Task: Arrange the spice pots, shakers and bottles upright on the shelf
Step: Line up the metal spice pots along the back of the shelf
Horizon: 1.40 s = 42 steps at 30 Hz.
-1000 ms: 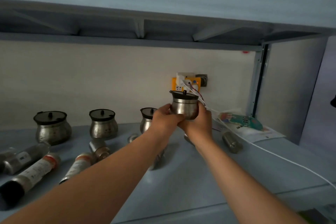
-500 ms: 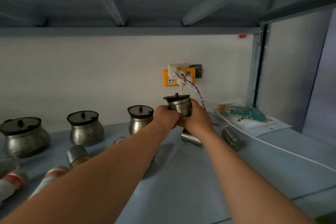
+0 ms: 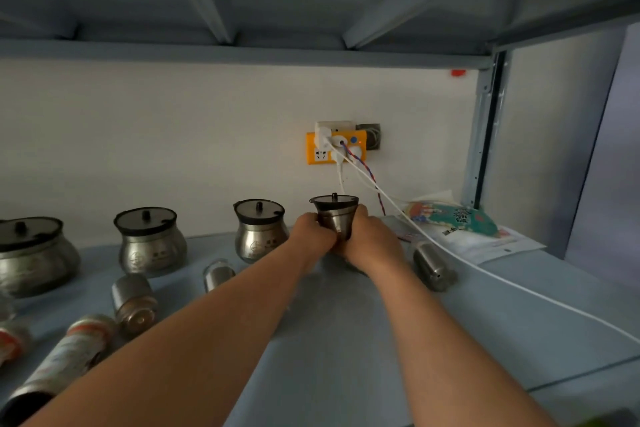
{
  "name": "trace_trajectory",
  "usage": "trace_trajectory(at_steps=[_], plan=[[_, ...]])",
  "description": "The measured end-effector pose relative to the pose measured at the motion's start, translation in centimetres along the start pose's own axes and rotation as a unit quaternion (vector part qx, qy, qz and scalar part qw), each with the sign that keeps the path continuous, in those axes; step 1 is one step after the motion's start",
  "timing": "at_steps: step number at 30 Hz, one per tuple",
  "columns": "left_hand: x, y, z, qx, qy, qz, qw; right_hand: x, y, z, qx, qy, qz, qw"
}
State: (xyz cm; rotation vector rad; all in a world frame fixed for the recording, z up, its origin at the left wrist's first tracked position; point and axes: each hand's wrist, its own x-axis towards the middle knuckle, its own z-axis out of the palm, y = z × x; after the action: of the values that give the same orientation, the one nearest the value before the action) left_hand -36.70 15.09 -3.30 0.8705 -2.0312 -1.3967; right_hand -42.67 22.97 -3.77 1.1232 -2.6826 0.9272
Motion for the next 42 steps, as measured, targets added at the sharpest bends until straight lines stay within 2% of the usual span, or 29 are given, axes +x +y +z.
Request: trace_trajectory(at_steps=[10,24,34,36,42], plan=[[0.5,-0.3,0.8,0.043,0.023,0.009,0.999,0.4,0.5,0.6,-0.087,0.068,0.006,0.994],[-0.5,0.2,1.2,0.037,0.026,0.012,0.999,0.0,0.5,-0.2,-0.161,0.057,0.017,0.985],[-3.2,0.4,-0.6,0.032,0.053,-0.010,0.998,-1.1,0.4,-0.8,-0.163,0.142,-0.016,0.976],[-4.4,0.4,-1.0,-0.008,0.043,0.000,0.999,-1.8,0.2,-1.2,-0.176,0.168,-0.031,0.969],[-8.5,0.6,-3.8,-0.032,0.068,0.054,0.996,-4.4,-1.3,-1.4,-0.173,0.222,-0.083,0.956]])
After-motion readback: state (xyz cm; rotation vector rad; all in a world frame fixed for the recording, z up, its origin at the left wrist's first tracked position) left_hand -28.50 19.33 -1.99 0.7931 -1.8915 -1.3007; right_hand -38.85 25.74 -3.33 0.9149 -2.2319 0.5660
